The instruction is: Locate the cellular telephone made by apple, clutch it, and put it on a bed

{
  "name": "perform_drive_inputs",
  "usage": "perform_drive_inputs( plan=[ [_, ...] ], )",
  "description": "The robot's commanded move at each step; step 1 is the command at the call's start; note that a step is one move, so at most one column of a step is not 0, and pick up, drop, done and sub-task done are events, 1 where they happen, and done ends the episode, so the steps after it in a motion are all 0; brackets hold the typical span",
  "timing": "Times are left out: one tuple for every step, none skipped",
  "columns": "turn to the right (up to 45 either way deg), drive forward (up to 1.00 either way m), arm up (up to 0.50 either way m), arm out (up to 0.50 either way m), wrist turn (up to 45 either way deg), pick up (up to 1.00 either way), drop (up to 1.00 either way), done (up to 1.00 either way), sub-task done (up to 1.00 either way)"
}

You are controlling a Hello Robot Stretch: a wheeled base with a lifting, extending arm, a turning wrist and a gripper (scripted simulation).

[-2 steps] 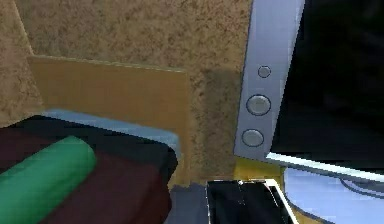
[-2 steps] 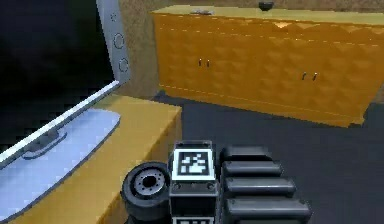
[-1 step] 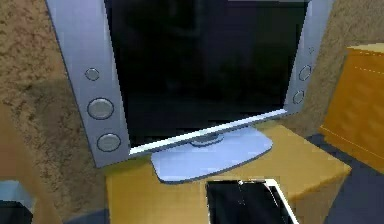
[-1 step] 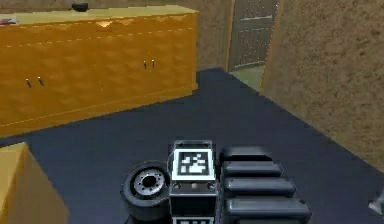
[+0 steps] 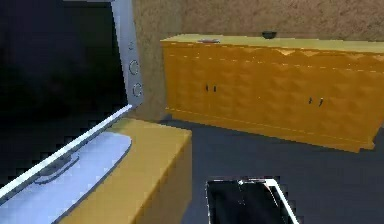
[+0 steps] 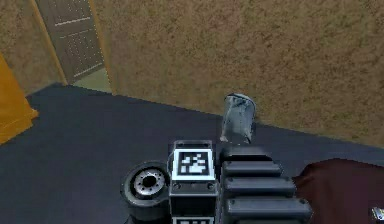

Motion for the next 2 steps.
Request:
perform_drive_inputs(
  plan=[
    [6.0, 0.0, 0.0, 0.0, 0.0, 0.0, 0.0, 0.0, 0.0],
    [-45.0, 0.0, 0.0, 0.0, 0.0, 0.0, 0.0, 0.0, 0.0]
  ],
)
